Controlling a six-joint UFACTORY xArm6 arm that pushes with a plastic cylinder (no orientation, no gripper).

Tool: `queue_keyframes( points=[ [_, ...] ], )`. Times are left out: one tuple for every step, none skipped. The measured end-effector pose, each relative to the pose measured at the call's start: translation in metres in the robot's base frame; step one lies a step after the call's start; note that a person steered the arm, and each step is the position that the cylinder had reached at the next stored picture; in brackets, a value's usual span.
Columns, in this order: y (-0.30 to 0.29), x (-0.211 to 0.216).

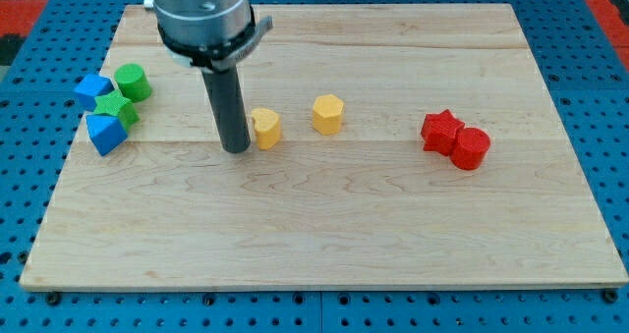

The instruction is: Push the red circle up a bit

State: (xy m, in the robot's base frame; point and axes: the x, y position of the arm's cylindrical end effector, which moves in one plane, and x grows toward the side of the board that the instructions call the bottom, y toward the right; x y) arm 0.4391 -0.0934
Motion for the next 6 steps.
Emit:
queue_keyframes(
  points=[
    [0.048, -0.013],
    [0.062, 0.048],
    [0.193, 0.112],
    [0.256, 0.081],
    [0.271, 0.039],
    [0.297, 0.049]
  ],
)
